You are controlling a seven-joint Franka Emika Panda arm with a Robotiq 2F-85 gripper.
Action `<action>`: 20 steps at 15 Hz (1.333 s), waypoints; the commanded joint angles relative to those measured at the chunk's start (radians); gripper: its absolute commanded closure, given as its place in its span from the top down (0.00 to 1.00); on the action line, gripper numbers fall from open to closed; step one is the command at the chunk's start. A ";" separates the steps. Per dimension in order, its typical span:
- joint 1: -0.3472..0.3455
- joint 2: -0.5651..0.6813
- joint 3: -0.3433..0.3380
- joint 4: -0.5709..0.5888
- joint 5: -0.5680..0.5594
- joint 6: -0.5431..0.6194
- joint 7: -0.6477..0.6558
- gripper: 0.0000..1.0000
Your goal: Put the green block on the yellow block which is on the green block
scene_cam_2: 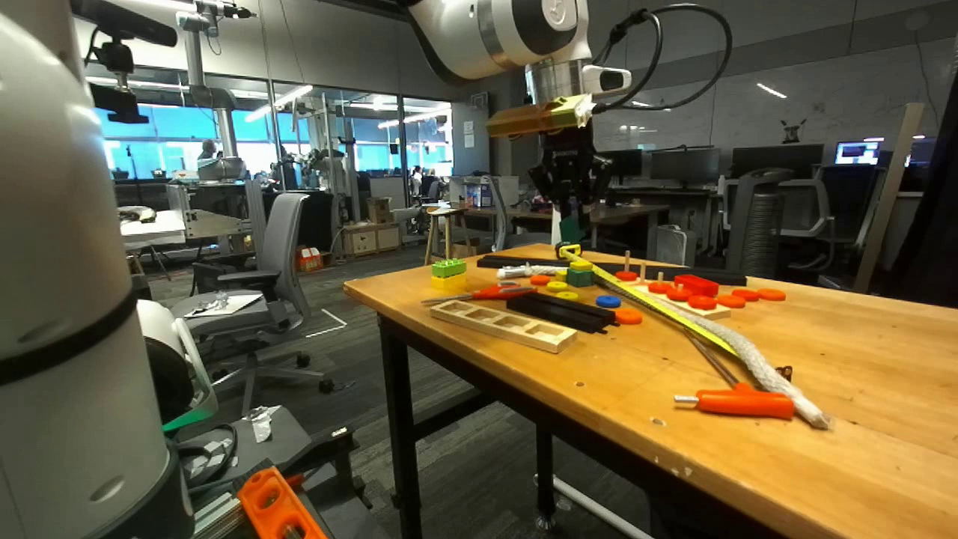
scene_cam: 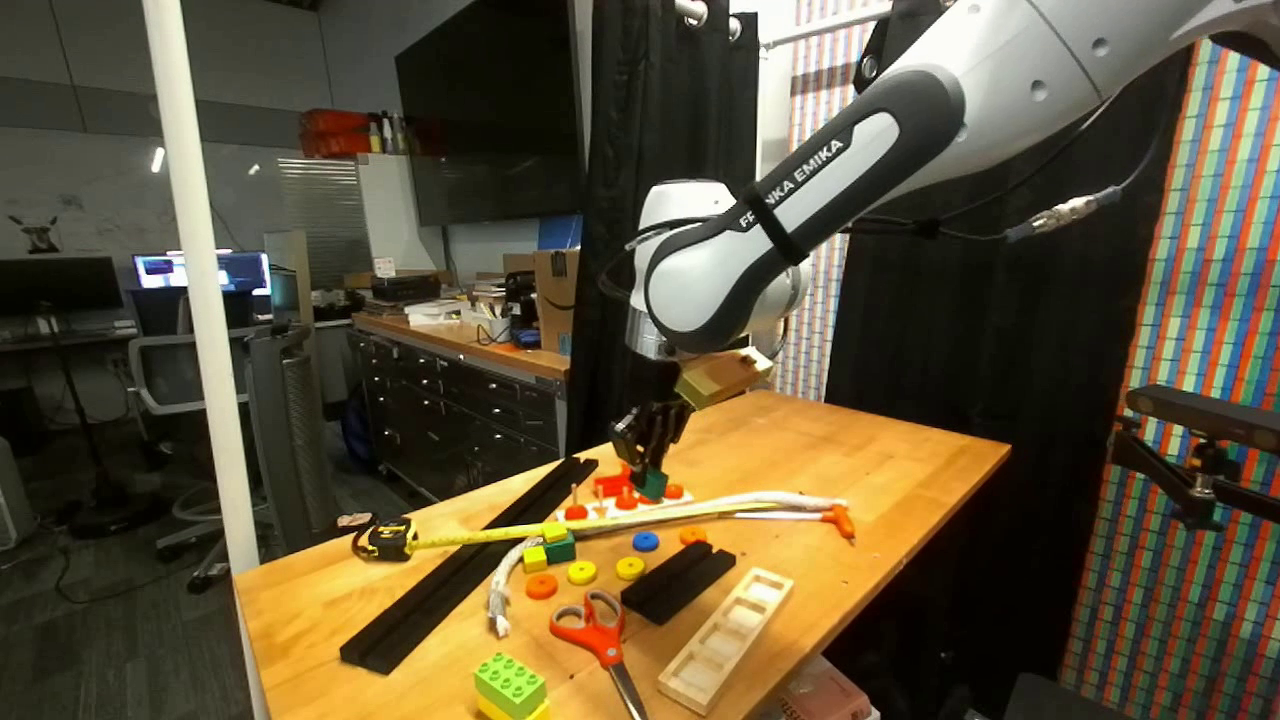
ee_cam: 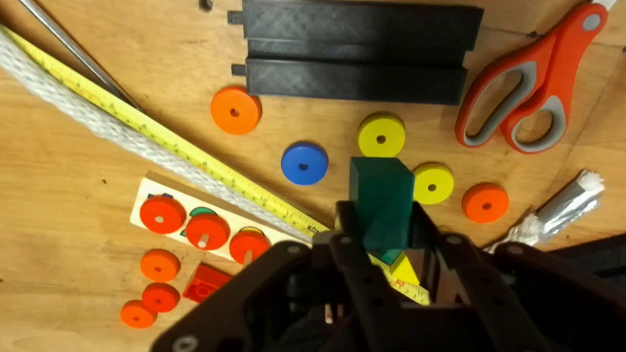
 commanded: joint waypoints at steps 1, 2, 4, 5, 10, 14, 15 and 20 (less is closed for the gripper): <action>0.015 0.123 -0.005 0.154 0.005 -0.016 -0.003 0.12; 0.018 0.153 -0.004 0.188 0.008 -0.019 0.000 0.12; 0.023 0.209 -0.003 0.252 0.015 -0.028 0.005 0.12; 0.026 0.232 -0.003 0.280 0.020 -0.033 0.006 0.12; 0.039 0.360 -0.005 0.444 0.051 -0.100 0.028 0.11; 0.045 0.439 -0.002 0.558 0.091 -0.208 0.058 0.11; 0.048 0.454 -0.002 0.580 0.101 -0.229 0.067 0.12; 0.056 0.517 -0.002 0.676 0.149 -0.309 0.105 0.11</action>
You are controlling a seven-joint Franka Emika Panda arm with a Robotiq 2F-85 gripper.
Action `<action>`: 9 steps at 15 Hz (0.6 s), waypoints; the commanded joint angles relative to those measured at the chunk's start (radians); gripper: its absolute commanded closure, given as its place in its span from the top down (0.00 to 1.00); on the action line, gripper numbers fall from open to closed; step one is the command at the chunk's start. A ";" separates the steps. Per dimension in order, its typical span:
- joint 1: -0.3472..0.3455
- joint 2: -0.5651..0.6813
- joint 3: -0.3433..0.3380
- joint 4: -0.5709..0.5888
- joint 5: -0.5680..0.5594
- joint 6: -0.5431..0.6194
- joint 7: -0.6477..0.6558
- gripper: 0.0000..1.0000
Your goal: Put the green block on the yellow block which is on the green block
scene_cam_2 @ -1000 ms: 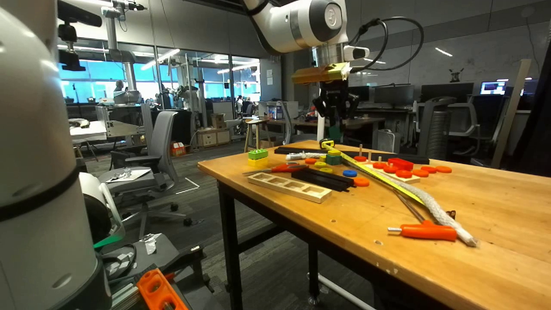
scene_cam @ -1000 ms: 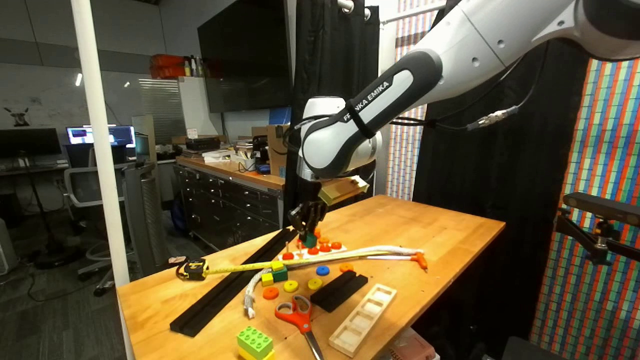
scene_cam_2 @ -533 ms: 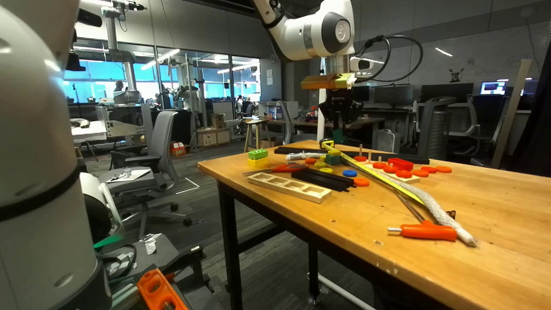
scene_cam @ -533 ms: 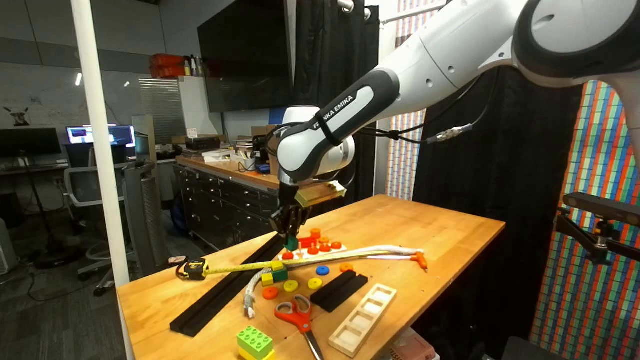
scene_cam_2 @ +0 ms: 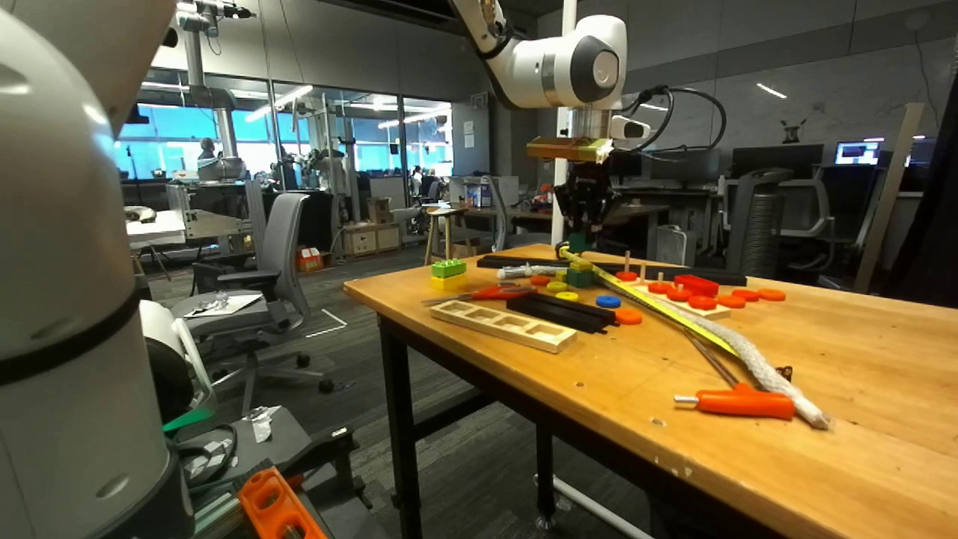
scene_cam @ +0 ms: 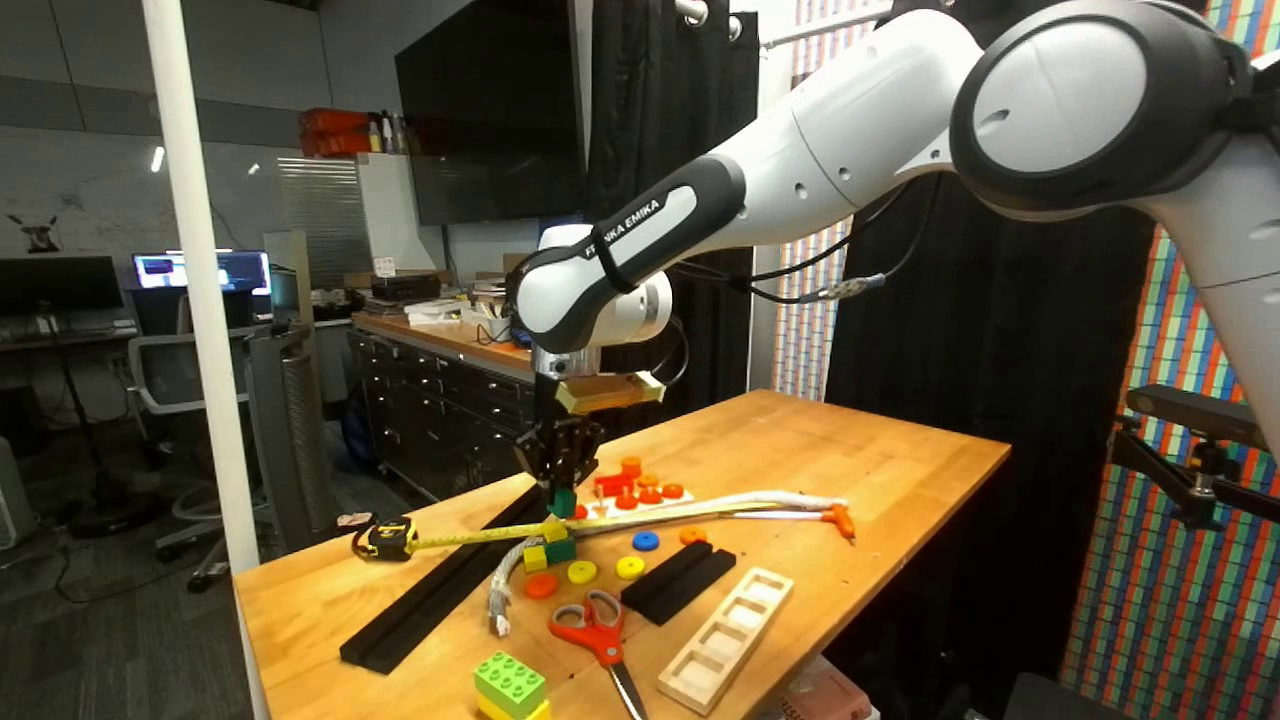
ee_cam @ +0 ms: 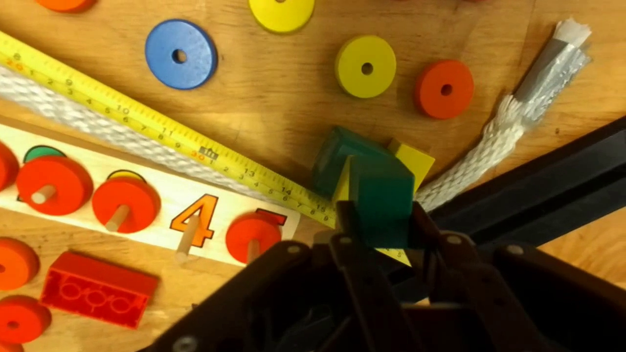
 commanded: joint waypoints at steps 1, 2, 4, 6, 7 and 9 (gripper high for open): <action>0.013 0.062 -0.005 0.114 0.037 -0.069 0.044 0.12; 0.015 0.072 -0.007 0.128 0.040 -0.078 0.055 0.12; 0.016 0.089 -0.010 0.150 0.044 -0.093 0.071 0.11; 0.017 0.104 -0.014 0.168 0.042 -0.107 0.091 0.11; 0.018 0.110 -0.015 0.174 0.041 -0.113 0.100 0.11; 0.019 0.119 -0.017 0.184 0.040 -0.128 0.114 0.11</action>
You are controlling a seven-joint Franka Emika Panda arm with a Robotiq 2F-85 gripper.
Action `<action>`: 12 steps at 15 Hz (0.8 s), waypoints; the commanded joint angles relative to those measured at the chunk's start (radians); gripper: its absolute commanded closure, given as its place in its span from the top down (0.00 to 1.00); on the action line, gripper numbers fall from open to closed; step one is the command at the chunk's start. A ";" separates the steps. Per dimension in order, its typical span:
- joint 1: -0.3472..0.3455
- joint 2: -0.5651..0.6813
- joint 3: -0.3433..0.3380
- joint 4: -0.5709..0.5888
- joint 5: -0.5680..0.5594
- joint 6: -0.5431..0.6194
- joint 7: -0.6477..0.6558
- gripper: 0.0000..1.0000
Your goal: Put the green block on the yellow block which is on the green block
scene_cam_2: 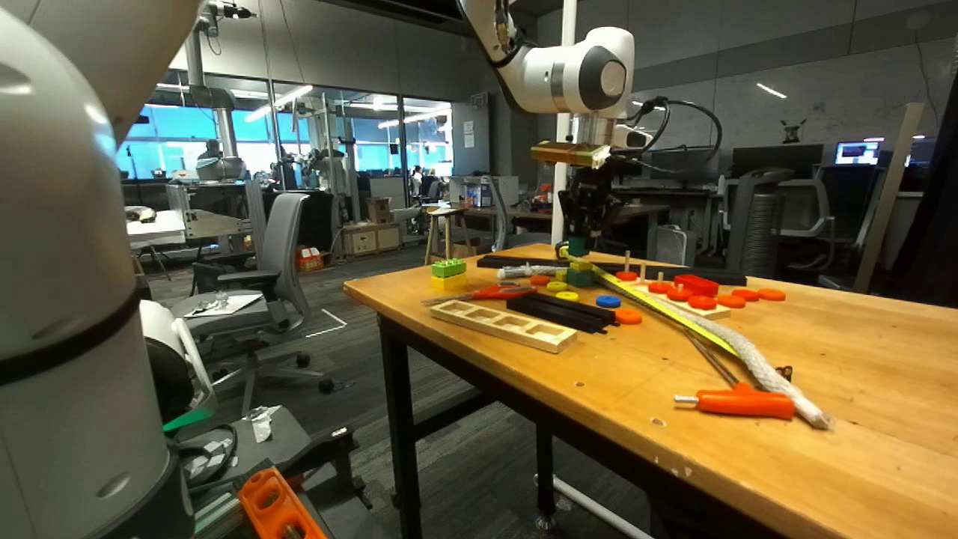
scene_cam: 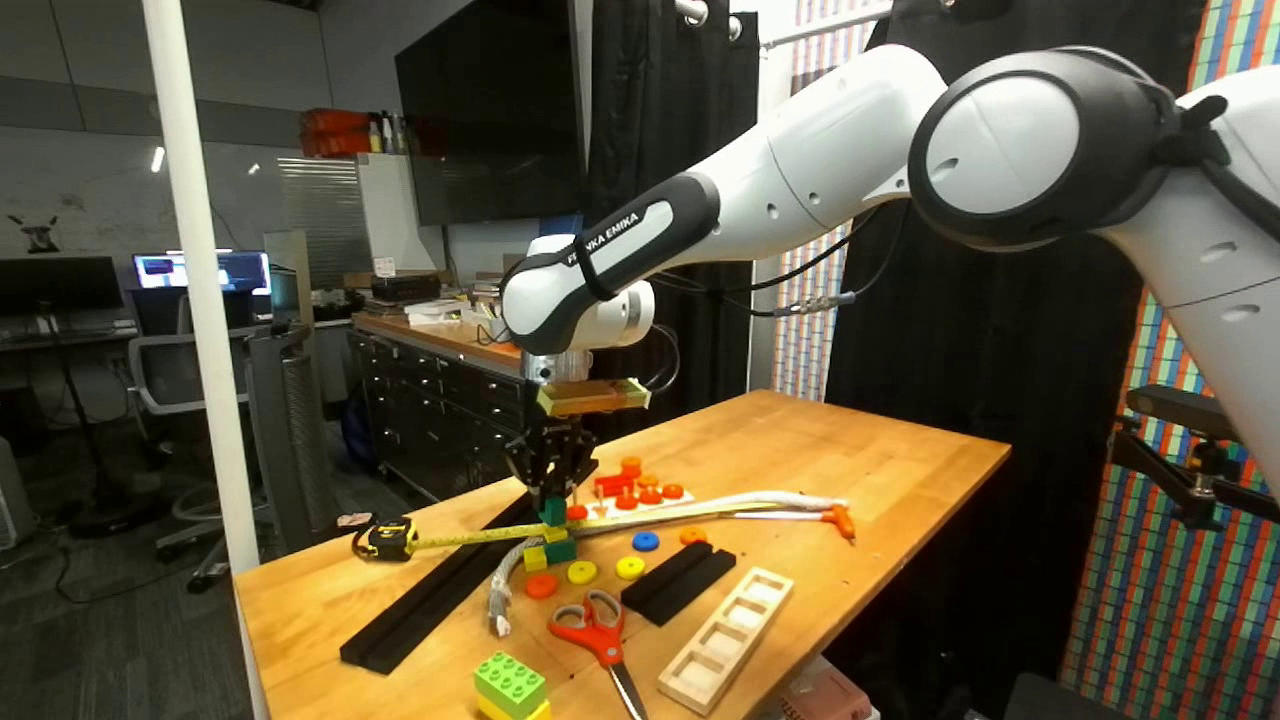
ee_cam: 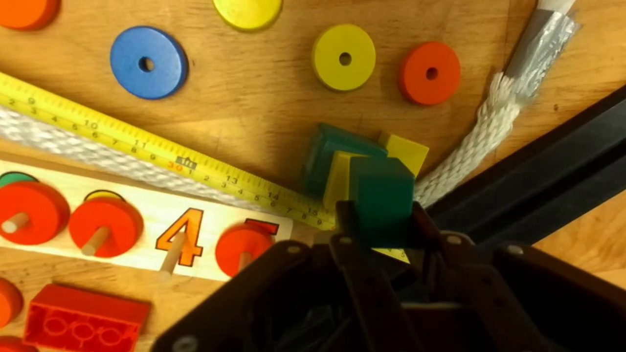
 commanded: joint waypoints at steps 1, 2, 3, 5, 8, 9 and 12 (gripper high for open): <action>0.016 0.038 -0.015 0.071 0.019 -0.054 0.036 0.11; 0.016 0.041 -0.015 0.073 0.019 -0.058 0.040 0.12; 0.016 0.044 -0.015 0.076 0.019 -0.065 0.044 0.11; 0.015 0.049 -0.015 0.080 0.022 -0.070 0.050 0.11; 0.015 0.057 -0.015 0.090 0.022 -0.082 0.058 0.12; 0.015 0.059 -0.016 0.092 0.022 -0.083 0.061 0.12; 0.014 0.063 -0.017 0.099 0.024 -0.088 0.071 0.53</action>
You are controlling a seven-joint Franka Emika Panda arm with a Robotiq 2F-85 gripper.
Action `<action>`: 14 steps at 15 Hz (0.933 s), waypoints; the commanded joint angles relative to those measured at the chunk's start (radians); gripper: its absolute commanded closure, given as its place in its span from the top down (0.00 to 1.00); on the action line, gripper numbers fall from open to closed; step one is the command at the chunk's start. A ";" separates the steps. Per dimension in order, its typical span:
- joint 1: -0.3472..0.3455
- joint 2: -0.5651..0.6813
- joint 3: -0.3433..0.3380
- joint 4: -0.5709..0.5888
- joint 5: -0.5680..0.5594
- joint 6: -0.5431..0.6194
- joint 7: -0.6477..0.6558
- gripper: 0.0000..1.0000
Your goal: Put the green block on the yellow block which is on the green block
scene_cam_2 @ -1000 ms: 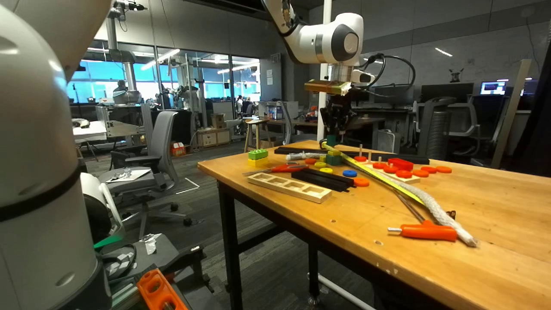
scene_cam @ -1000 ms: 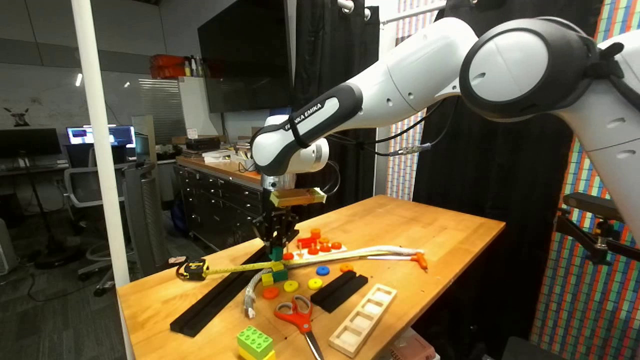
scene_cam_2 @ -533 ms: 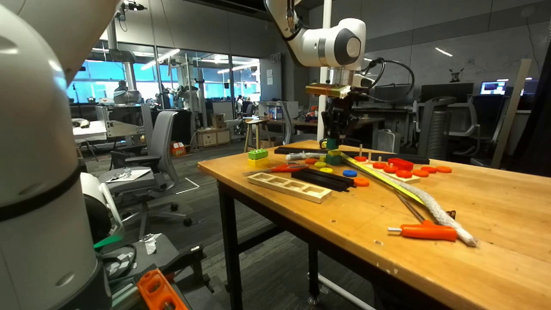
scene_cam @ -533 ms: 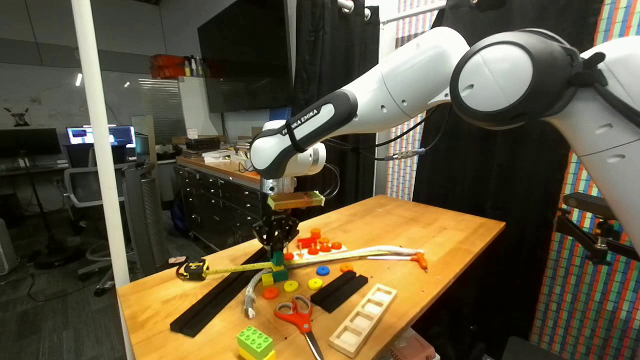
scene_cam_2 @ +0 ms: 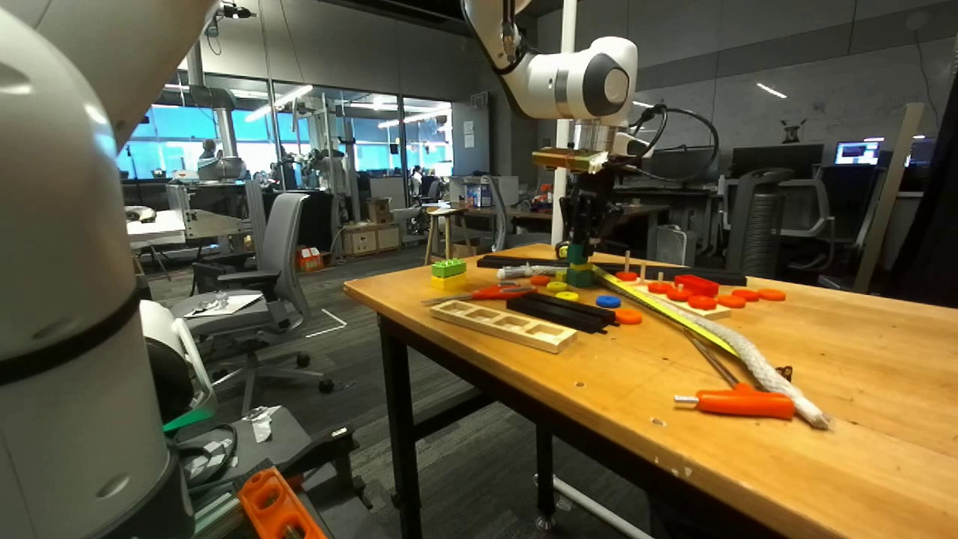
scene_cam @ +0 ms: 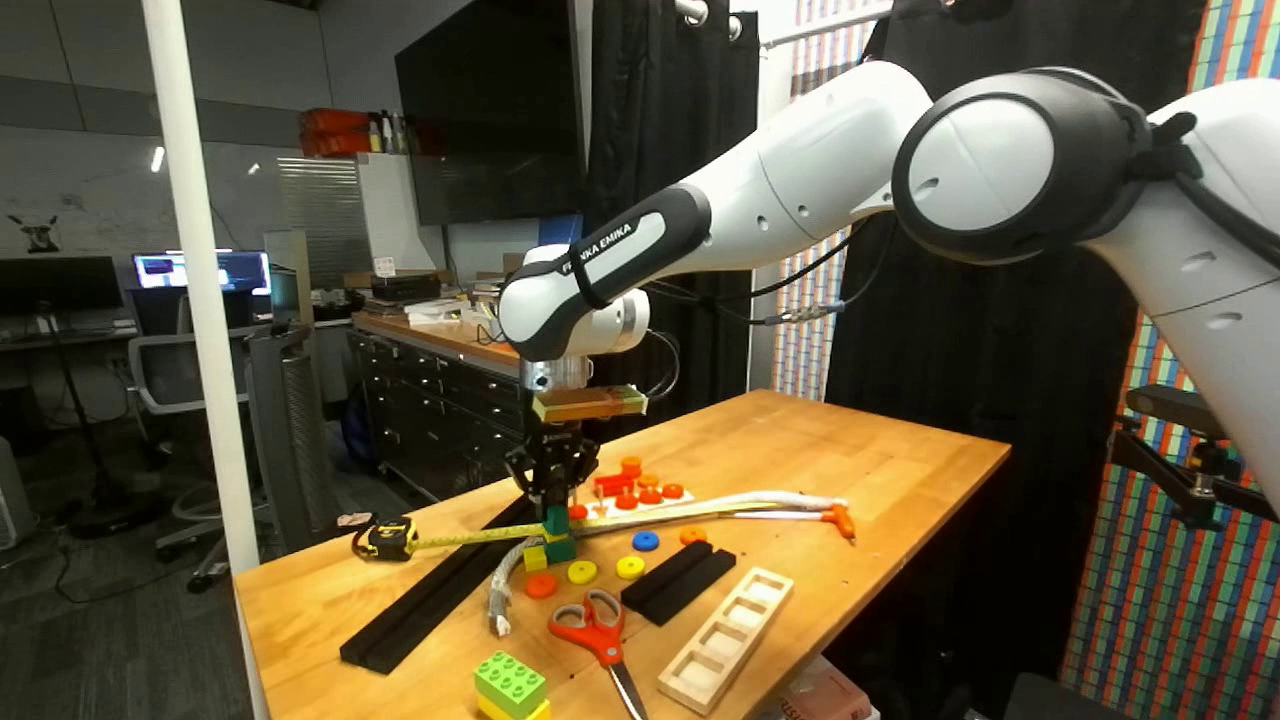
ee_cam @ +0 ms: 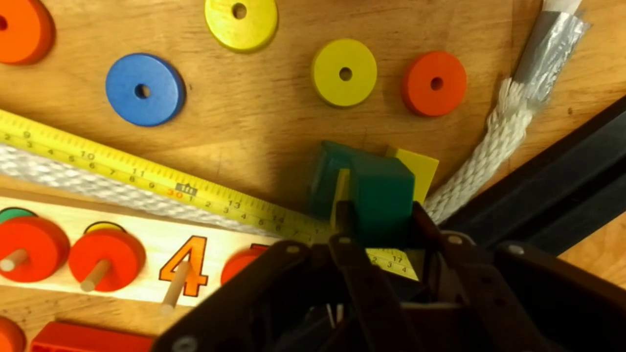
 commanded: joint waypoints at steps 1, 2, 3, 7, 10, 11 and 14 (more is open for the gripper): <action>0.014 0.027 -0.016 0.062 0.024 -0.039 0.021 0.58; 0.014 0.028 -0.016 0.065 0.024 -0.042 0.024 0.66; 0.015 0.030 -0.017 0.068 0.024 -0.045 0.027 0.73; 0.014 0.035 -0.019 0.075 0.024 -0.047 0.039 1.00; 0.019 0.019 -0.023 0.067 0.015 -0.048 0.049 1.00; 0.022 0.004 -0.025 0.059 0.010 -0.045 0.053 1.00; 0.028 -0.077 -0.035 0.018 -0.005 -0.048 0.073 1.00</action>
